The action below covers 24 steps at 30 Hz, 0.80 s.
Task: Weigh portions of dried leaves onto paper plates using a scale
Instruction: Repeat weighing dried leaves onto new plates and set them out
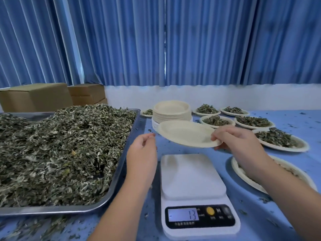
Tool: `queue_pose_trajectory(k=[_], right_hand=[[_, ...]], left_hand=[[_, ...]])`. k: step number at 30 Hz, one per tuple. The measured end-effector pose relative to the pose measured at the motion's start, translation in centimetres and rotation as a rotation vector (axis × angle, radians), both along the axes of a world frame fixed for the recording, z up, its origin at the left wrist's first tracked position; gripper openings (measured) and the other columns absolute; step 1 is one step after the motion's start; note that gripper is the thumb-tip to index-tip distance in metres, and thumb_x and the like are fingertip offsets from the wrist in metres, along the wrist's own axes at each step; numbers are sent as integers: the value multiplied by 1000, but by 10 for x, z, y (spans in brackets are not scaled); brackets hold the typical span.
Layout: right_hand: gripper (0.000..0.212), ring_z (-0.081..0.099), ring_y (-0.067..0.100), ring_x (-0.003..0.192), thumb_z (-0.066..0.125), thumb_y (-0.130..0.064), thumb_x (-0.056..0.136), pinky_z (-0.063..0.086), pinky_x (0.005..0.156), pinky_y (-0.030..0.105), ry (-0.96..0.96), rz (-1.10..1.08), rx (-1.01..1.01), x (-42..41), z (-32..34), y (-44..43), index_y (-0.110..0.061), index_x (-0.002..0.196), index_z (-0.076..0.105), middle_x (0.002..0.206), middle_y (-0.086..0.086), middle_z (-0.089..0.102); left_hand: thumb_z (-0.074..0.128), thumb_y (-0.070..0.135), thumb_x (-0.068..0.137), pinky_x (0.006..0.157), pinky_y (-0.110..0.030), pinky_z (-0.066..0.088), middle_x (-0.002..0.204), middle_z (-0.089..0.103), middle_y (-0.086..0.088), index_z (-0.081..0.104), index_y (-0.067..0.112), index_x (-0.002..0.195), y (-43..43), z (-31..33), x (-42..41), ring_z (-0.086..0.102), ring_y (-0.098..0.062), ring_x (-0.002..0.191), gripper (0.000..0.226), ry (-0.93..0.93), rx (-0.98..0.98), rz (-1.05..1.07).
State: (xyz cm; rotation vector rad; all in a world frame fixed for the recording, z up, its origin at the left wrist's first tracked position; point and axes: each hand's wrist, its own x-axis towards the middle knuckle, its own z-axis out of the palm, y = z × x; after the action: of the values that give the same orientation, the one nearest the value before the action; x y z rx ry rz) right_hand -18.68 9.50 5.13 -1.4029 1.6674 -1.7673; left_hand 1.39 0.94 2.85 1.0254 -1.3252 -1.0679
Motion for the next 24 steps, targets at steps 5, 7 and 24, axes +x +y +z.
queue_pose_trajectory(k=[5, 7, 24], right_hand=[[32, 59, 11, 67, 60, 3, 86, 47, 59, 13, 131, 130, -39, 1, -6, 21, -8, 58, 68, 78, 1, 66], [33, 59, 10, 71, 61, 3, 87, 45, 59, 10, 154, 157, -22, -1, -8, 25, -9, 57, 68, 79, 1, 66], [28, 42, 0, 41, 59, -1, 88, 33, 44, 7, 265, 100, 234, -5, -24, 23, -25, 101, 67, 58, -30, 54]], left_hand=[[56, 19, 96, 64, -31, 52, 89, 68, -9, 64, 9, 92, 4, 8, 8, 61, -20, 73, 13, 219, 289, -164], [57, 14, 94, 69, -35, 49, 88, 63, -14, 63, 1, 95, 6, 7, 11, 56, -24, 76, 14, 186, 309, -242], [64, 7, 87, 55, -31, 45, 96, 68, -13, 65, 15, 99, 1, -7, 18, 51, -20, 60, 14, -72, 236, -180]])
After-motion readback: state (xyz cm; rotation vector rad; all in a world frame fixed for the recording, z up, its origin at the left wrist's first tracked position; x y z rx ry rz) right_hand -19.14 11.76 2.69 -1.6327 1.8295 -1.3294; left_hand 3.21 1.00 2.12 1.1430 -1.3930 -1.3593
